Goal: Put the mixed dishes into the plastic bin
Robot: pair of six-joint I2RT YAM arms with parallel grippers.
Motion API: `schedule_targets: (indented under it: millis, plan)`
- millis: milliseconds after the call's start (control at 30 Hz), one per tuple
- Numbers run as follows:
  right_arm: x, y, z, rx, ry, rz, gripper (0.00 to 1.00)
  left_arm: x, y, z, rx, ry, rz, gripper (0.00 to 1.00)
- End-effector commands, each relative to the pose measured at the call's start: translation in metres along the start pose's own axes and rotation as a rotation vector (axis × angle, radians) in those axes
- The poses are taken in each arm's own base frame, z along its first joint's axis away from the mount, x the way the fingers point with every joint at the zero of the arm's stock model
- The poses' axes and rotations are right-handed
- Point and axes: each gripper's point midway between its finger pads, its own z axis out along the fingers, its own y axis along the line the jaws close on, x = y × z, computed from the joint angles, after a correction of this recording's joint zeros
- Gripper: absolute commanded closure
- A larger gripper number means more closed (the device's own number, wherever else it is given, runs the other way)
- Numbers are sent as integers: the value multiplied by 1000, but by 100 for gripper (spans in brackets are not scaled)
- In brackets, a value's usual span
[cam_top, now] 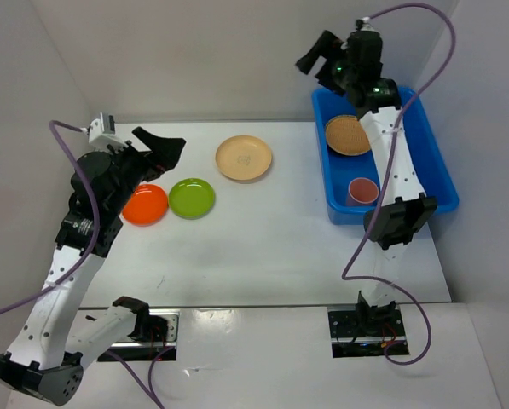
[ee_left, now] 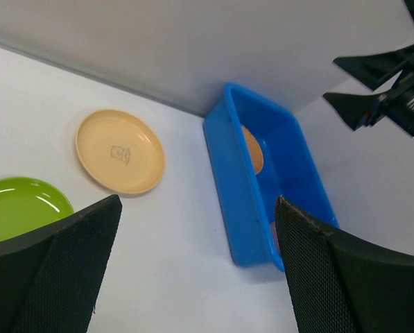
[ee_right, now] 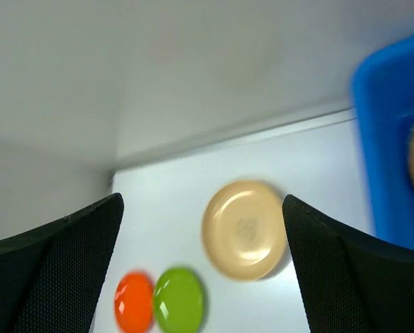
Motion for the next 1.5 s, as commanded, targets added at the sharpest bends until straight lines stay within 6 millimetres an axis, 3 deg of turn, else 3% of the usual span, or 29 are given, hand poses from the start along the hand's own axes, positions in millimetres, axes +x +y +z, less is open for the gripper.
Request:
schedule_targets:
  millis: [0, 100, 133, 167, 267, 433, 500, 533, 600, 633, 733, 767, 833, 867, 967, 1100, 1433, 1467]
  plan:
    - [79, 49, -7, -125, 222, -76, 0, -30, -6, -12, -16, -113, -45, 4]
    - [147, 86, -4, -211, 351, -98, 0, -34, -5, -19, -31, -130, -55, 4]
    - [160, 91, -6, -219, 383, -87, 0, -35, -7, -24, -33, -127, -64, 4]
    - [184, 87, 0, -202, 434, -60, 0, -33, -5, -24, -41, -118, -64, 4]
    - [214, 82, 4, -195, 483, -43, 1, -27, -2, -40, -51, -106, -87, 6]
    - [220, 68, 1, -149, 479, -39, 1, 10, 8, -30, -46, 37, -102, 12]
    - [238, 55, 2, -119, 526, -27, 2, 24, 4, -20, -15, 110, -117, 14]
    - [257, 40, 9, -84, 566, -28, 5, 27, 5, -15, -12, 129, -121, 14]
    - [269, 27, 18, -44, 579, -33, 8, 24, 0, -12, 6, 123, -129, 14]
    - [278, 19, 22, -4, 574, -46, 12, 21, -3, -9, 19, 122, -128, 14]
    - [286, -3, 35, 85, 552, -68, 35, 23, -8, -8, 39, 142, -129, 14]
    - [296, -13, 40, 116, 573, -74, 49, 27, -8, -7, 48, 161, -122, 14]
    - [300, -15, 45, 127, 584, -75, 57, 28, -10, -7, 55, 168, -122, 14]
    - [312, -23, 50, 153, 608, -65, 61, 28, -9, -8, 57, 170, -123, 14]
    - [325, -31, 56, 181, 626, -41, 61, 30, -7, -6, 61, 184, -116, 14]
    - [346, -58, 68, 261, 658, -26, 52, 33, -8, -3, 81, 212, -101, 14]
    - [347, -97, 93, 358, 633, -37, 46, 26, -2, 0, 92, 215, -83, 12]
    - [344, -94, 94, 349, 624, -35, 46, 29, -1, 1, 93, 228, -86, 12]
